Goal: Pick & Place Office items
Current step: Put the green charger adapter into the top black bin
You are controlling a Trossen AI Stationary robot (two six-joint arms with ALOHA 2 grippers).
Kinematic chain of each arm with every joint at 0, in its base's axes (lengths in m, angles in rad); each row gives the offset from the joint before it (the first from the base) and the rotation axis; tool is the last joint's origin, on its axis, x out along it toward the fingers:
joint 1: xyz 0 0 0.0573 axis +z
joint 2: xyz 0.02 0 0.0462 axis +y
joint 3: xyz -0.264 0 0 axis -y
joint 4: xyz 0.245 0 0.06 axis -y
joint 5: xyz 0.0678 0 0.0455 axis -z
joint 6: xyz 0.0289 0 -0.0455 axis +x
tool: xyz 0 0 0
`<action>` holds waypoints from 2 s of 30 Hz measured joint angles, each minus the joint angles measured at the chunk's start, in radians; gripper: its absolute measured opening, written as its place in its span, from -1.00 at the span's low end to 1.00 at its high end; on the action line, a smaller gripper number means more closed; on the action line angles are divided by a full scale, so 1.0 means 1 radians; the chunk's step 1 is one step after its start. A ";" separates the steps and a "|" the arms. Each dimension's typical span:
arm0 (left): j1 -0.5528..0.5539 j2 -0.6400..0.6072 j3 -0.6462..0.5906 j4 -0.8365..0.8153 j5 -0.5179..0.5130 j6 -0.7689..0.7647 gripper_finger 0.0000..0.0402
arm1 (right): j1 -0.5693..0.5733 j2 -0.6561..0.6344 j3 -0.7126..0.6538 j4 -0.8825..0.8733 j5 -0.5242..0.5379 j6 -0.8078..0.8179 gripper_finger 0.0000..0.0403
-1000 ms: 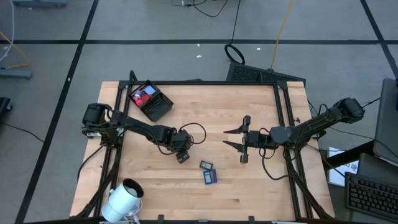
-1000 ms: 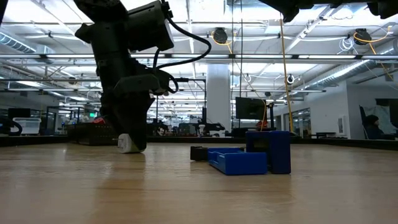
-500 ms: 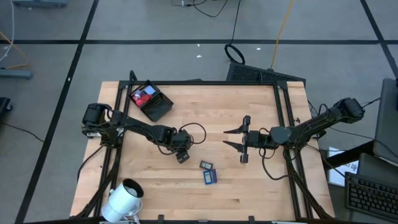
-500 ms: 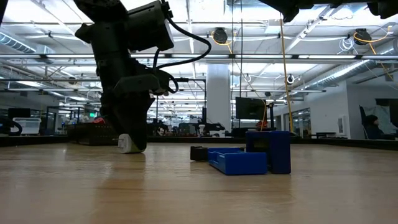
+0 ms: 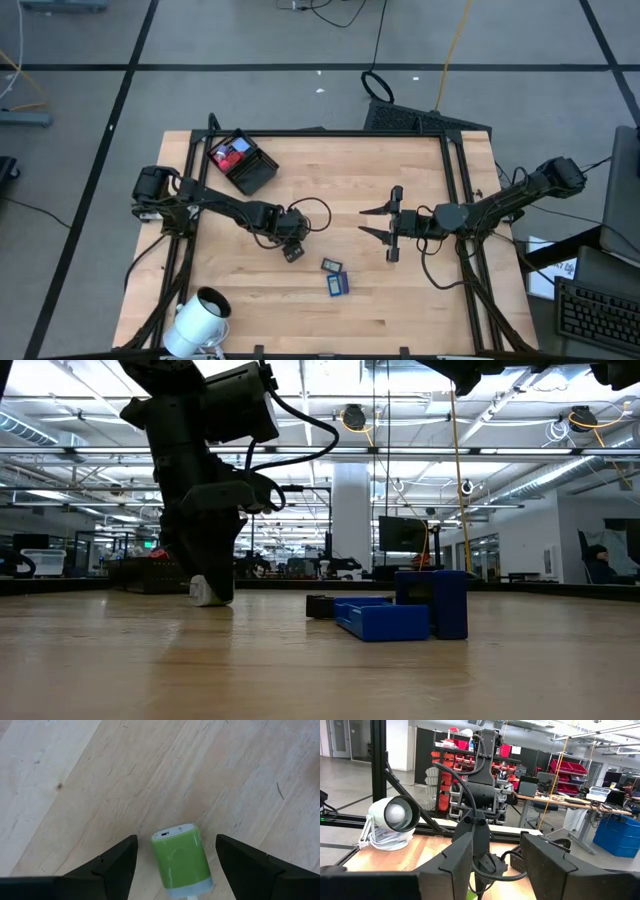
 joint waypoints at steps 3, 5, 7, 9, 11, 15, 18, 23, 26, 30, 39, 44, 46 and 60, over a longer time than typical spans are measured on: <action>0.000 0.000 0.000 0.000 0.000 -0.001 0.22 | 0.000 0.000 0.000 0.000 0.000 0.000 -0.23; 0.000 0.000 0.000 0.000 0.000 0.001 0.12 | 0.000 0.000 0.000 0.000 0.000 0.000 -0.23; 0.000 0.000 0.000 0.000 0.000 0.001 -0.01 | 0.000 0.000 0.000 0.000 0.000 0.000 -0.23; 0.000 0.000 0.000 0.000 0.000 0.001 -0.13 | 0.000 0.000 0.000 0.000 0.000 0.000 -0.23; 0.000 0.000 0.000 0.000 0.000 0.001 -0.24 | 0.000 0.000 0.000 0.000 0.000 0.000 -0.23; 0.000 -0.001 0.000 0.000 0.000 0.002 -0.34 | 0.000 0.000 0.000 0.000 0.000 0.000 -0.23; 0.000 -0.001 0.000 0.000 0.000 0.002 -0.31 | 0.000 0.000 0.000 0.000 0.000 0.000 -0.23; 0.000 -0.001 0.000 0.000 0.001 0.003 -0.15 | 0.000 0.000 0.000 0.000 0.000 0.000 -0.23; 0.000 -0.001 0.000 0.000 0.001 0.003 -0.20 | 0.000 0.000 0.000 0.000 0.000 0.000 -0.23; 0.000 -0.001 0.000 0.000 0.001 0.003 -0.34 | 0.000 0.000 0.000 0.000 0.000 0.000 -0.23; 0.000 -0.001 0.000 0.000 0.010 0.003 -0.20 | 0.000 0.000 0.000 -0.006 0.000 0.000 -0.23; 0.000 0.000 0.000 -0.001 0.011 0.003 -0.23 | 0.000 0.000 0.000 -0.007 0.000 0.000 -0.23; 0.000 0.000 0.000 0.000 0.011 0.003 -0.31 | 0.000 0.000 0.000 -0.007 0.000 0.000 -0.23; 0.000 0.000 0.000 -0.001 0.012 0.003 -0.26 | 0.000 0.000 0.000 -0.007 0.000 0.000 -0.23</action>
